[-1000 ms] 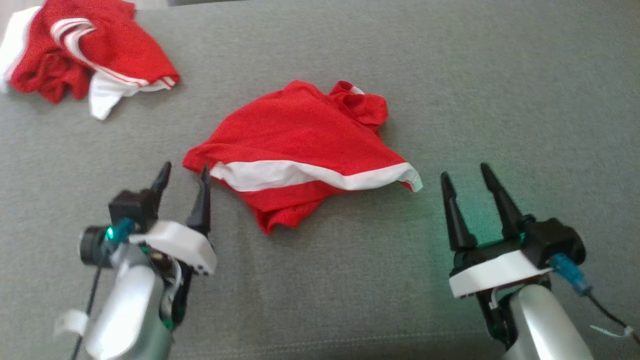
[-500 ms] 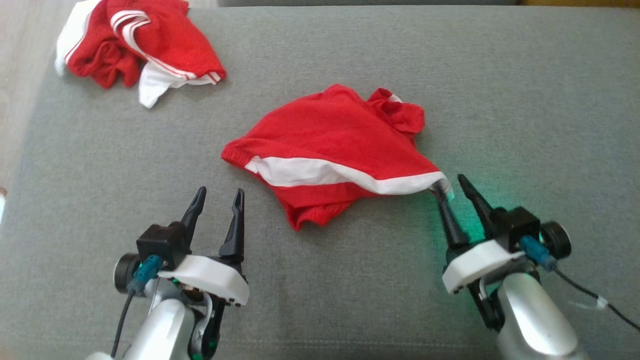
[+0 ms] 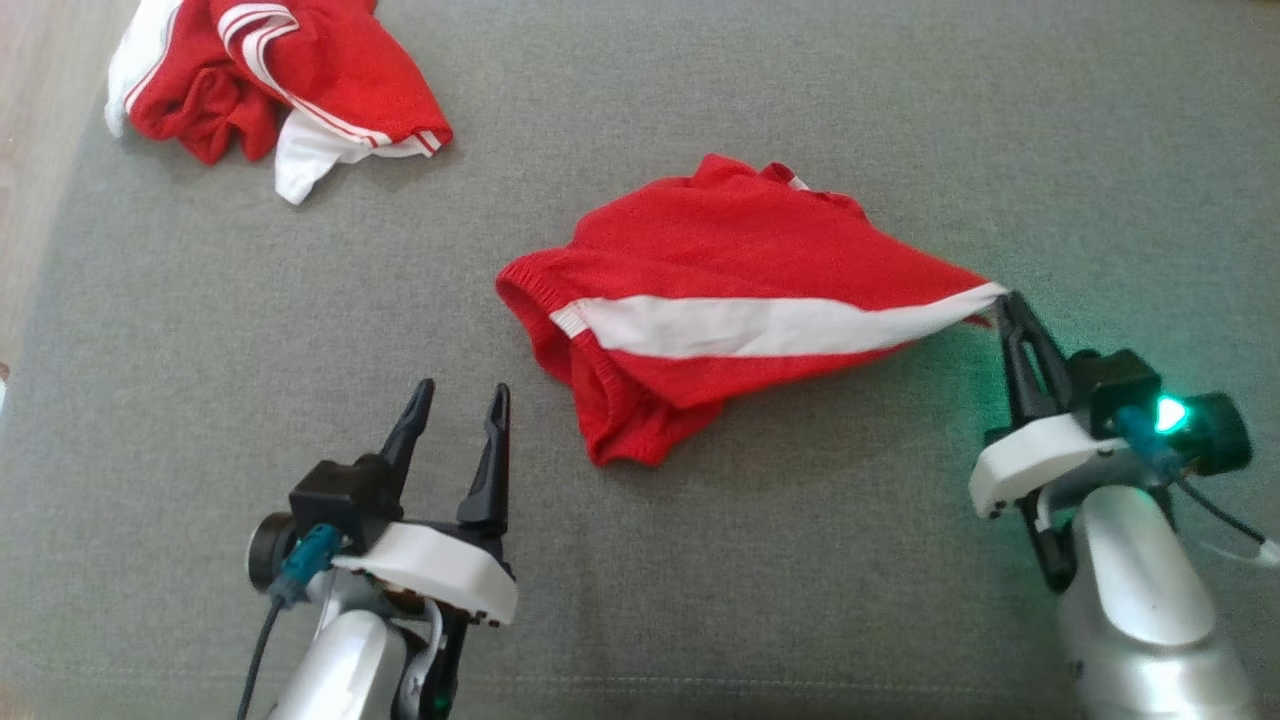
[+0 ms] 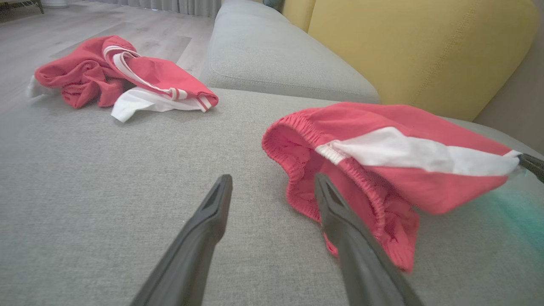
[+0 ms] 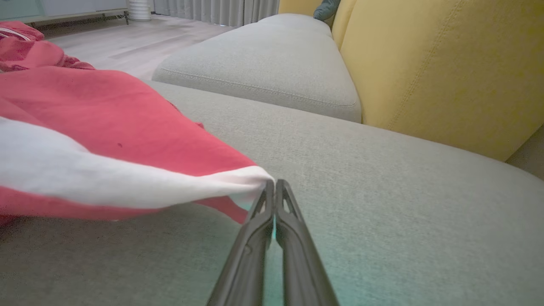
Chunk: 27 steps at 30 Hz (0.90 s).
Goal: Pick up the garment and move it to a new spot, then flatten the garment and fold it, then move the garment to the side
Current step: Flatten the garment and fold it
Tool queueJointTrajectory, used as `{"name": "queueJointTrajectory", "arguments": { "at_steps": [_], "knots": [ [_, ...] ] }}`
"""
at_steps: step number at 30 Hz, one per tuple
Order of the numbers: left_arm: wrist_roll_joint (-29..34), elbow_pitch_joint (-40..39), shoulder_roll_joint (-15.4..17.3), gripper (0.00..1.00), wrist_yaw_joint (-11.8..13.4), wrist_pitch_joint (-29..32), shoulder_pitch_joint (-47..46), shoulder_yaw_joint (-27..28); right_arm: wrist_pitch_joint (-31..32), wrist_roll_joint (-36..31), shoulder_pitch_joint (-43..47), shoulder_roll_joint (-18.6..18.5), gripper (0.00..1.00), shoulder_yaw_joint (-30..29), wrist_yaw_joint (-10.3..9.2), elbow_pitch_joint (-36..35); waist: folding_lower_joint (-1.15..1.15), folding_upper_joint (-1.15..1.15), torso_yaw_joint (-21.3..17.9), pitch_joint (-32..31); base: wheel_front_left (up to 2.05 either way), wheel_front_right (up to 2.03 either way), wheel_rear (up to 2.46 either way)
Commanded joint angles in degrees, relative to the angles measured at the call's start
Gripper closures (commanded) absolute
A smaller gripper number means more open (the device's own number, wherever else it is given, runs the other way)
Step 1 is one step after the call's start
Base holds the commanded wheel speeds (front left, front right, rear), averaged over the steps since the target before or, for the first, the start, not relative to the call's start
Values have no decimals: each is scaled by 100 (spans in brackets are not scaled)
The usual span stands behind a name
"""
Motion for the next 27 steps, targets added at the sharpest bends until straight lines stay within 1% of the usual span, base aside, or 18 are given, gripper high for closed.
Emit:
{"name": "queueJointTrajectory", "arguments": {
  "at_steps": [1,6,10,11,12,13,14,20,27],
  "knots": [
    [-32,-213,-5,0,-7,-70,-130,140,-15,-148,-206,-12,100,26,37,-109,0,0,-15,25,0,0,0],
    [-23,-229,-51,0,-39,-70,-147,105,-15,-674,-314,-12,100,-480,37,-74,0,0,-33,81,0,0,0],
    [-12,-226,-71,0,-61,-70,-134,122,-15,-719,-278,-12,100,-520,37,-73,0,0,-58,73,0,0,0],
    [-6,-227,-75,0,-71,-70,-129,123,-15,-679,-248,-12,85,-490,37,-74,0,0,-67,56,0,0,0],
    [-1,-227,-78,0,-80,-71,-119,127,-15,-611,-211,-12,66,-461,37,-79,0,0,-75,33,0,0,0],
    [5,-229,-80,0,-90,-71,-108,130,-15,-552,-165,-12,41,-432,37,-92,0,0,-86,9,0,0,0],
    [11,-234,-82,0,-99,-71,-96,134,-15,-478,-116,-12,0,-402,37,-104,0,0,-97,-16,0,0,0],
    [53,-291,-89,0,-124,-71,27,172,-15,-46,240,-12,0,-152,37,-357,0,0,-177,-215,0,0,0],
    [72,-435,-104,0,-125,-71,231,266,-15,509,701,-12,0,-3,37,-1129,0,0,-282,-581,0,0,0]
  ]
}}
